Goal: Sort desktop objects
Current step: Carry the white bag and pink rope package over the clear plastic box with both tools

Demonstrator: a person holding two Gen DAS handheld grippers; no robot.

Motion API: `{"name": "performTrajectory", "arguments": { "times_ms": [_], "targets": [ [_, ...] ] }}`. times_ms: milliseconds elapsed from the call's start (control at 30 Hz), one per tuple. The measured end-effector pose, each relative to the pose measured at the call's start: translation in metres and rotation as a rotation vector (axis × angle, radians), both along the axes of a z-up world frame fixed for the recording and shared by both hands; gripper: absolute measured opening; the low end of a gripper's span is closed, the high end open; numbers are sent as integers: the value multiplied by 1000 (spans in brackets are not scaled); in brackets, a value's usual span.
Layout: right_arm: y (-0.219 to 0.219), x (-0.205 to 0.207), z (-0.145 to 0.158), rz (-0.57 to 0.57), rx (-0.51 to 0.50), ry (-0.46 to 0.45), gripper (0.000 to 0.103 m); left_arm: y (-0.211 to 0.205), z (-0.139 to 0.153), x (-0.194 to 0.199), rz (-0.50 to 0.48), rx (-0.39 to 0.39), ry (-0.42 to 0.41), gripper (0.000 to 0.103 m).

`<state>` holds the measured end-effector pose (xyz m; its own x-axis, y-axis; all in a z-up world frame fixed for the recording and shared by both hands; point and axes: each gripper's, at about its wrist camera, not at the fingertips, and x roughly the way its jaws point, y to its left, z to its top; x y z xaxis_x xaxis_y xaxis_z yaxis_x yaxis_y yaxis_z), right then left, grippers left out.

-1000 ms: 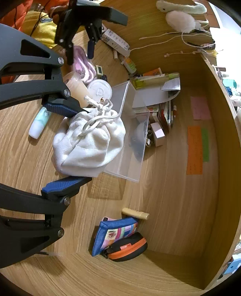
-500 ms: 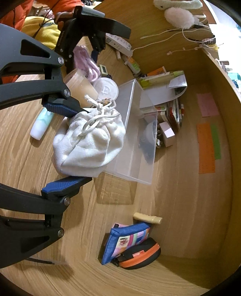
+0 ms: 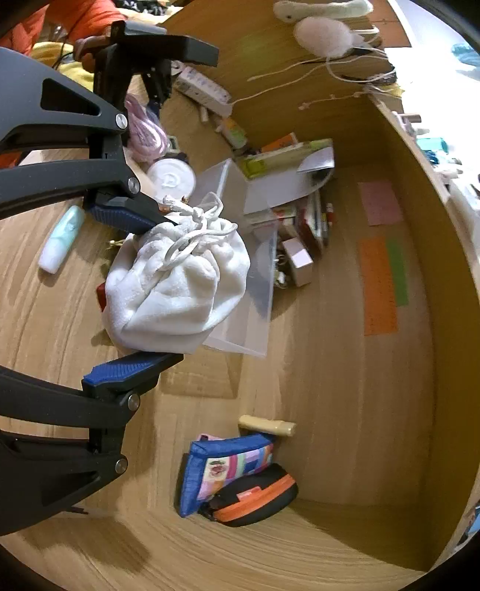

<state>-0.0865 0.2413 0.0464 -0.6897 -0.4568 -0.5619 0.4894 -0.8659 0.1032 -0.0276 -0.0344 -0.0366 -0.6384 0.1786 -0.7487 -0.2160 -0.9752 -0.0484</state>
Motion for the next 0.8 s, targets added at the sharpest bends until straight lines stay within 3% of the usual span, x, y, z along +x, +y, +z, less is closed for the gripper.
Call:
{"name": "performTrajectory", "arguments": {
  "times_ms": [400,600,800],
  "targets": [
    [-6,-21,16,-8,-17,32,55,-11,58,-19,28,64,131,56],
    [-16,-49,2,-13,-2,-5,55,-12,84,-50,32,42,183,56],
    [-29,-79,-12,-9,21,-32,55,-10,88,-89,28,41,181,56]
  ]
}}
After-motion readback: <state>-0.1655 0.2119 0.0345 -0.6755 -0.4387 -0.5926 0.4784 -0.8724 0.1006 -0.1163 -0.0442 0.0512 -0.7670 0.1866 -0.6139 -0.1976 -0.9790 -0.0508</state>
